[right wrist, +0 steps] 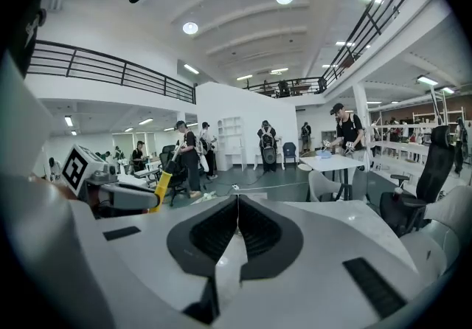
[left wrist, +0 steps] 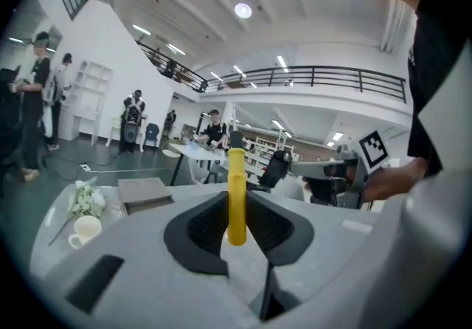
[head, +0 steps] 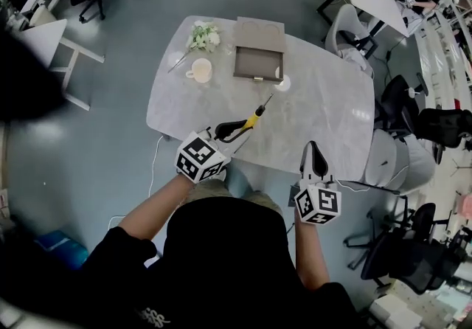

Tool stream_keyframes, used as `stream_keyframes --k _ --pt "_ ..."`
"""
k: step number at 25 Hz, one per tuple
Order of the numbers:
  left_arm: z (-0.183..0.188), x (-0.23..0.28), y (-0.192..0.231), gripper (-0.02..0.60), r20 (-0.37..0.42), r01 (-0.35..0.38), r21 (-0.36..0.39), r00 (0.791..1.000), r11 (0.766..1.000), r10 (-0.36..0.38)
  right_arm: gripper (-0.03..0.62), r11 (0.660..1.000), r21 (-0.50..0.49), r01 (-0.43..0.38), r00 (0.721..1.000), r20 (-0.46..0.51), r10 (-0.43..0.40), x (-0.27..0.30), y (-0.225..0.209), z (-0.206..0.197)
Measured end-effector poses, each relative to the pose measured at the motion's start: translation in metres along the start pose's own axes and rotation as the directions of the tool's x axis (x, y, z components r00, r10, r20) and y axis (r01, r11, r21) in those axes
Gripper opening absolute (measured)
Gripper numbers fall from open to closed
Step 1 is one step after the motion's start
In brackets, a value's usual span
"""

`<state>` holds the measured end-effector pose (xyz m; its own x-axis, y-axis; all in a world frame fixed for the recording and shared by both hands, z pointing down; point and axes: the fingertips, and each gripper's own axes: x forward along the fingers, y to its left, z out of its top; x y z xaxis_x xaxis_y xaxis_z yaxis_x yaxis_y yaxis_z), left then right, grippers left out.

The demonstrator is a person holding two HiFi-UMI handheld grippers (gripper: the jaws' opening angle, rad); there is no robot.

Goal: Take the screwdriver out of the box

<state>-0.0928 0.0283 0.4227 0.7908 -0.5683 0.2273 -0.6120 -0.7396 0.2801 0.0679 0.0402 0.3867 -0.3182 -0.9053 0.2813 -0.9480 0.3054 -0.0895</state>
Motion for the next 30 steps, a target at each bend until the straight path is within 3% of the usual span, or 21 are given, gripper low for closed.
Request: stream_keyframes --k 3,7,10,16,23,30 --pt "0.016 -0.011 -0.019 0.081 0.096 -0.125 -0.04 0.987 0.991 0.129 0.012 0.999 -0.012 -0.035 0.998 0.061 0.036 -0.015 -0.003 0.021" --pt "0.023 -0.019 -0.042 0.081 0.139 -0.285 -0.026 0.948 0.958 0.286 0.012 0.996 -0.015 -0.083 0.994 0.072 0.084 -0.03 -0.011 0.029" --pt "0.022 -0.014 -0.057 0.081 0.16 -0.351 -0.046 0.922 0.935 0.353 0.012 0.993 -0.077 -0.088 0.993 0.068 0.093 -0.045 -0.023 0.028" --pt "0.022 -0.014 -0.081 0.081 0.16 -0.415 -0.027 0.896 0.909 0.414 0.012 0.982 -0.14 -0.127 0.991 0.036 0.133 -0.056 -0.04 0.01" --pt "0.018 -0.019 -0.099 0.081 0.176 -0.455 -0.038 0.873 0.889 0.455 0.012 0.985 -0.128 -0.118 0.99 0.059 0.126 -0.071 -0.057 0.01" --pt "0.013 -0.019 -0.103 0.081 0.169 -0.469 -0.041 0.867 0.882 0.469 0.012 0.98 -0.157 -0.12 0.99 0.06 0.131 -0.076 -0.059 0.007"
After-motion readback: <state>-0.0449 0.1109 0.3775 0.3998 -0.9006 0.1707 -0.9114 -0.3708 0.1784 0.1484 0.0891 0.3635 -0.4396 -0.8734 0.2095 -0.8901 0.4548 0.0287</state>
